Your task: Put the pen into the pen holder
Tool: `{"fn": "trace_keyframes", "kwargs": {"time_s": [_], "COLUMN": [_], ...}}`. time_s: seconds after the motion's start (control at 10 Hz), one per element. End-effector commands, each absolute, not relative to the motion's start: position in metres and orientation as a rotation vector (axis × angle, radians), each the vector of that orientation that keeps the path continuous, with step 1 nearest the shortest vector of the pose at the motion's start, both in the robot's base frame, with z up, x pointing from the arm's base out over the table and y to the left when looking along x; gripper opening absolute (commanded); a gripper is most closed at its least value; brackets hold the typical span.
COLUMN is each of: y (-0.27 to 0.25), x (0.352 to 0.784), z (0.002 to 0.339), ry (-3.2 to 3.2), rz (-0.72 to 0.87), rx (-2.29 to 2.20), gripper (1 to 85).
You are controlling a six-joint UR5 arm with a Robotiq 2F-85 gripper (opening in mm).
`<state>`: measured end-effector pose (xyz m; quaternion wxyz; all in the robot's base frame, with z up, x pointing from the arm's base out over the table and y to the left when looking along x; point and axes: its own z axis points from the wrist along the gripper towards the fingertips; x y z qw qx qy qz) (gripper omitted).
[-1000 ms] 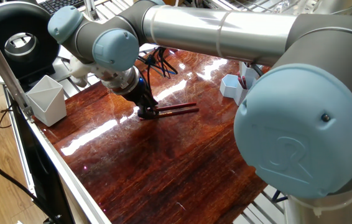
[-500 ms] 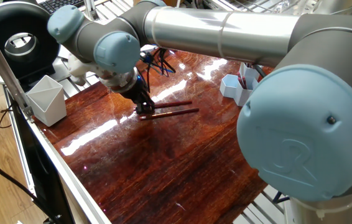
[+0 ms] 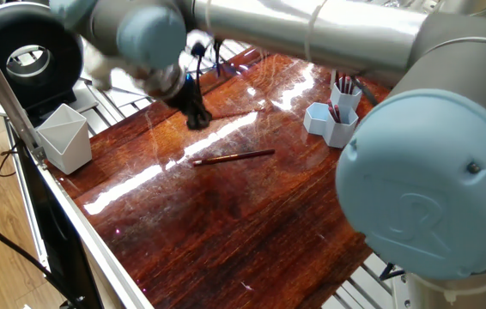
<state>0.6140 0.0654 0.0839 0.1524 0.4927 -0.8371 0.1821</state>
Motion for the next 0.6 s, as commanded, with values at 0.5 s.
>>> {"fn": "trace_keyframes", "kwargs": {"time_s": [0.5], "y": [0.044], "x": [0.617], "z": [0.153], "ry": [-2.554], "rz": [0.444], "rx": [1.411], "gripper": [1.0]}}
